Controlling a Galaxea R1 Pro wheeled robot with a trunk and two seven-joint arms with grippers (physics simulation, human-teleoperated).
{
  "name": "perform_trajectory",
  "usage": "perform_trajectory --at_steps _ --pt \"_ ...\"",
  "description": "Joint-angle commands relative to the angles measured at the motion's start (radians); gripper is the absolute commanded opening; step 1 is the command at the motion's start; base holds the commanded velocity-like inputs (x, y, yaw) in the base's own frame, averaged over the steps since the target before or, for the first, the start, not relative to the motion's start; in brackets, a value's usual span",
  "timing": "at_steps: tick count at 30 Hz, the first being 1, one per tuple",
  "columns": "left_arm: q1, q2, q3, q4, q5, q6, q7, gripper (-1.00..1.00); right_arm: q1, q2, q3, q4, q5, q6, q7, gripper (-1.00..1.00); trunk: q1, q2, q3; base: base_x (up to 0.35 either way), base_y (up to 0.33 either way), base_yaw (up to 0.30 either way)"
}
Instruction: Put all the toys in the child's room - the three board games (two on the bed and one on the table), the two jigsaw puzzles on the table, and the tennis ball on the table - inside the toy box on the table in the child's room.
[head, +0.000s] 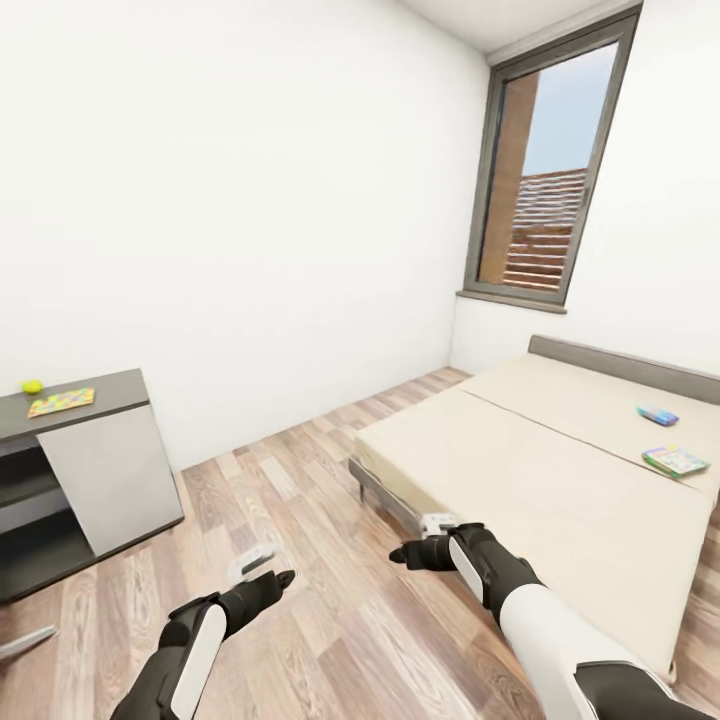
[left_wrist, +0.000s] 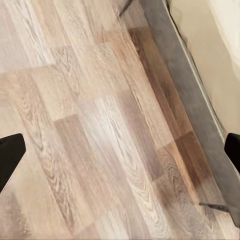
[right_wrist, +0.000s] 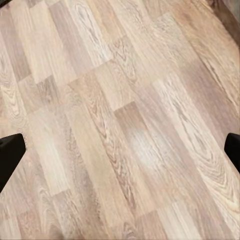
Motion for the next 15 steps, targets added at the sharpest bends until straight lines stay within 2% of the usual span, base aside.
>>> perform_trajectory --at_steps 1,15 --pt "-0.001 -0.001 0.002 -0.001 0.009 0.006 0.004 1.0 0.0 0.0 0.001 -0.002 0.003 0.005 0.004 1.0 0.0 -0.001 -0.001 0.0 0.0 0.299" --pt "-0.001 -0.001 0.0 0.0 0.009 0.006 0.011 1.0 0.0 0.0 0.001 -0.002 0.003 0.004 0.004 1.0 0.0 -0.001 -0.001 0.0 -0.007 0.284"
